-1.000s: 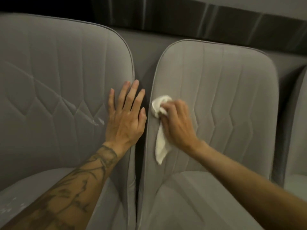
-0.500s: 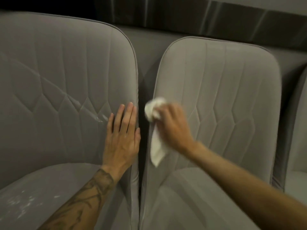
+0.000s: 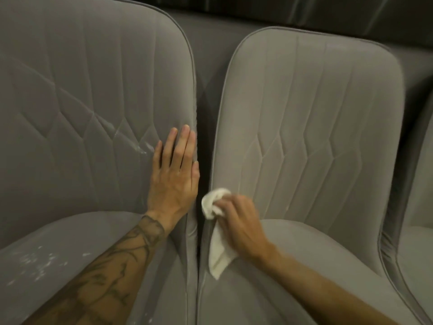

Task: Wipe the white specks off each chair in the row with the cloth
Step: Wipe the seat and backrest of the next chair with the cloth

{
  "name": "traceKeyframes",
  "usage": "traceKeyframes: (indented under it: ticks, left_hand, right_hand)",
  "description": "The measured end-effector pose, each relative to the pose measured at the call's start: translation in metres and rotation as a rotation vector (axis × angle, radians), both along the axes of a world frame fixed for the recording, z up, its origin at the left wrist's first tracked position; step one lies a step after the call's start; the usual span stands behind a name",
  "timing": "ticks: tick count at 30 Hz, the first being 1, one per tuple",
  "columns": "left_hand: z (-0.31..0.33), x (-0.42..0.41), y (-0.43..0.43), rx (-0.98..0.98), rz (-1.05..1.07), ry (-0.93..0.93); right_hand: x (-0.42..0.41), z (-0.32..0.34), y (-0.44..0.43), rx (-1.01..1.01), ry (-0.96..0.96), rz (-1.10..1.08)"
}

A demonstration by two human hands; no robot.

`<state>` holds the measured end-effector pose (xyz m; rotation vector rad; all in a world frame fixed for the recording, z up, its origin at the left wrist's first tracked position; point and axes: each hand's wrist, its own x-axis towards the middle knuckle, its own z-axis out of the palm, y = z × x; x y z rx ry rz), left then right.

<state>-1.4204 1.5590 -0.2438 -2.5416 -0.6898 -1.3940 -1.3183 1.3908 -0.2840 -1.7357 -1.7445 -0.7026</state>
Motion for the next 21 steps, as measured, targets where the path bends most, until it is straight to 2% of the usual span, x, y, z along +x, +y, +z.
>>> traceKeyframes:
  ticks: [4, 6, 8, 11, 14, 17, 21]
  left_hand:
    - [0.002, -0.001, 0.001, -0.002, 0.014, 0.014]
    - [0.003, -0.001, 0.001, -0.003, 0.017, 0.019]
    - [0.004, -0.003, 0.0, -0.014, 0.001, 0.033]
    - [0.006, -0.008, -0.004, -0.016, 0.018, 0.067]
    - [0.007, -0.013, -0.009, -0.054, 0.012, 0.108]
    - [0.009, -0.018, -0.017, -0.091, 0.018, 0.127]
    - [-0.002, -0.032, -0.036, -0.122, 0.044, 0.174]
  right_hand:
    - [0.013, 0.067, 0.041, 0.211, 0.09, -0.139]
    - [0.006, 0.069, 0.049, 0.27, 0.165, -0.175]
    - [-0.008, 0.04, 0.034, 0.196, 0.205, -0.17]
    - [-0.031, -0.021, -0.013, -0.12, 0.258, 0.023]
    - [-0.037, -0.047, -0.044, -0.376, 0.172, 0.111]
    - [-0.031, -0.038, -0.042, -0.366, 0.125, 0.019]
    - [-0.049, -0.049, -0.044, -0.331, 0.28, -0.03]
